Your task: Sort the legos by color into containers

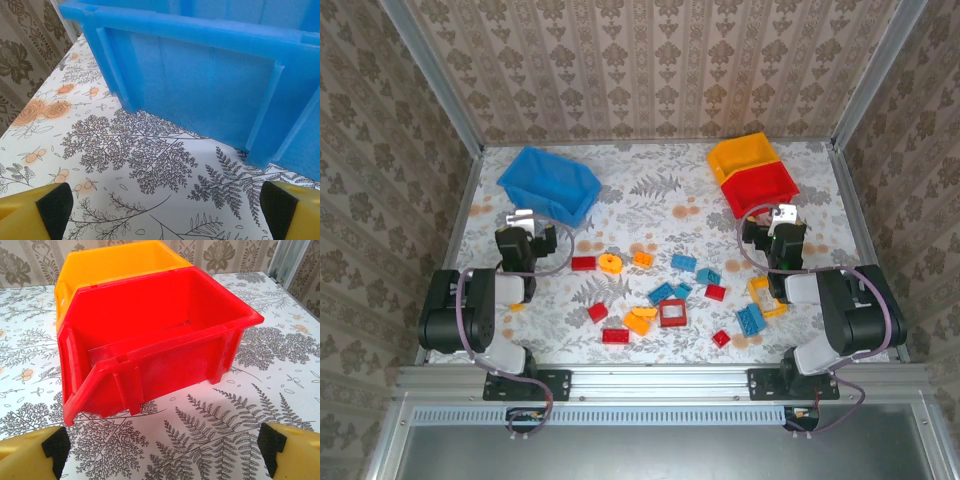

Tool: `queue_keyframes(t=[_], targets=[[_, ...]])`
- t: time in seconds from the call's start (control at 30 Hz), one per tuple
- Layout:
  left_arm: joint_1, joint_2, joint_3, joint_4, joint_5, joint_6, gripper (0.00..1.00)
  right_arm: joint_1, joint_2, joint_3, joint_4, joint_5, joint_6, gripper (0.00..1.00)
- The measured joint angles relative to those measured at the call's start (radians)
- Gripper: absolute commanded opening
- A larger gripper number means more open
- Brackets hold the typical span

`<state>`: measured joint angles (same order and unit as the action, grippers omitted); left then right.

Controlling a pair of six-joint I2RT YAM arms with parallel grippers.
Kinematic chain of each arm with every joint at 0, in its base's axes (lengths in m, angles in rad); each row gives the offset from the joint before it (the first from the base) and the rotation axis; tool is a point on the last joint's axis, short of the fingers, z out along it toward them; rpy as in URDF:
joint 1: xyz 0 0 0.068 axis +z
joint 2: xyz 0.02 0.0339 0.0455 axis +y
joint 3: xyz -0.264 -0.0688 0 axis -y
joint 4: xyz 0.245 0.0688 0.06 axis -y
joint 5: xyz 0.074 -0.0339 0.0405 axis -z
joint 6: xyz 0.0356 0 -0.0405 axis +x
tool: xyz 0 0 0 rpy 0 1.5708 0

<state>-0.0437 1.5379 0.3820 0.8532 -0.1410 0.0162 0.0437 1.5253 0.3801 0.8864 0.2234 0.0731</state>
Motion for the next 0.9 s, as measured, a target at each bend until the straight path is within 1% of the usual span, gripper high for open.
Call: queue_keyframes(t=[0.67, 0.73, 0.8, 0.9], targets=[[0.000, -0.001, 0.000, 0.000, 0.000, 0.000, 1.00, 0.000, 0.000, 0.000, 0.000, 0.000, 0.000, 1.00], [-0.008, -0.027, 0.003, -0.041, -0.018, 0.004, 1.00, 0.000, -0.010, 0.000, -0.016, 0.000, -0.005, 0.99], [-0.042, -0.105, 0.032, -0.160, -0.080, 0.012, 1.00, 0.013, -0.077, 0.006, -0.107, 0.007, -0.018, 1.00], [-0.134, -0.256, 0.112, -0.293, -0.181, 0.012, 1.00, 0.045, -0.271, 0.023, -0.217, 0.043, -0.029, 1.00]])
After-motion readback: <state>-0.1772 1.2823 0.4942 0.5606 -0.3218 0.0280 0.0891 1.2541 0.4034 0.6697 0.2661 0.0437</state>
